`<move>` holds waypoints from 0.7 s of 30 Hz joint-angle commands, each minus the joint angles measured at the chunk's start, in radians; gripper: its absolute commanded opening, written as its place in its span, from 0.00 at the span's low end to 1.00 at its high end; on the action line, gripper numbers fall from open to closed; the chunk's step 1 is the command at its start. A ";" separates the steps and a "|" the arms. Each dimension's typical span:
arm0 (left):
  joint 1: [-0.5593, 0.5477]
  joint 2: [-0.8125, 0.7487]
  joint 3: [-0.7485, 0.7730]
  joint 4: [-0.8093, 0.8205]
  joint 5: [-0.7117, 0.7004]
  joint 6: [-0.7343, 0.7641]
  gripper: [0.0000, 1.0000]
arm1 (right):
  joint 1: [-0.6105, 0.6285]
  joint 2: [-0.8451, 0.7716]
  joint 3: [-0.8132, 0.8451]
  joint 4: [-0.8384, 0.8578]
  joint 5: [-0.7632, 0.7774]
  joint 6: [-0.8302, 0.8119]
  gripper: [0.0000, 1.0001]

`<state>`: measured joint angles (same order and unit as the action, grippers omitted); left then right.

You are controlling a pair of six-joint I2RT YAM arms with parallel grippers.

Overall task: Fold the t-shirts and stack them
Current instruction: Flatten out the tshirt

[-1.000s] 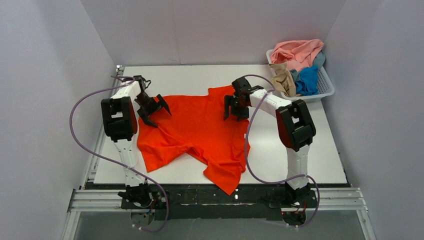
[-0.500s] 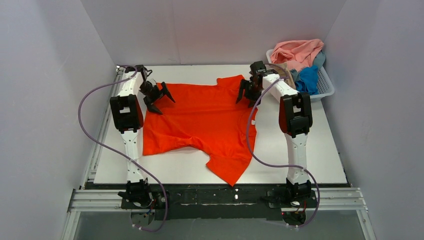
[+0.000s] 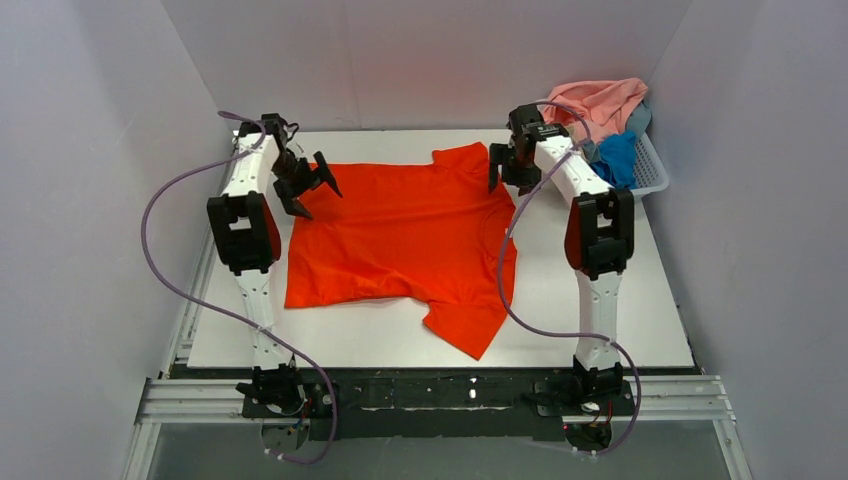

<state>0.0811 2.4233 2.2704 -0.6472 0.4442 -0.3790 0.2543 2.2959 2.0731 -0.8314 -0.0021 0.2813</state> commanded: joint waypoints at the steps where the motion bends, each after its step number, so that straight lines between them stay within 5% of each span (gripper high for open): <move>1: -0.006 -0.408 -0.365 -0.143 -0.280 -0.072 0.98 | 0.086 -0.350 -0.287 0.113 0.055 -0.053 0.84; 6: 0.000 -0.813 -0.889 -0.045 -0.529 -0.181 0.98 | 0.229 -0.613 -0.664 0.226 0.085 0.015 0.84; 10: 0.020 -0.972 -1.174 0.120 -0.507 -0.287 0.98 | 0.308 -0.746 -0.864 0.269 0.072 0.080 0.84; 15: 0.040 -1.005 -1.321 0.225 -0.526 -0.355 0.93 | 0.351 -0.854 -1.010 0.289 0.074 0.098 0.84; 21: 0.068 -0.943 -1.381 0.350 -0.518 -0.411 0.65 | 0.353 -0.892 -1.063 0.277 0.077 0.095 0.83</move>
<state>0.1265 1.4506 0.9199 -0.3248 -0.0525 -0.7277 0.6029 1.4582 1.0183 -0.5953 0.0574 0.3637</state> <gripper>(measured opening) 0.728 0.836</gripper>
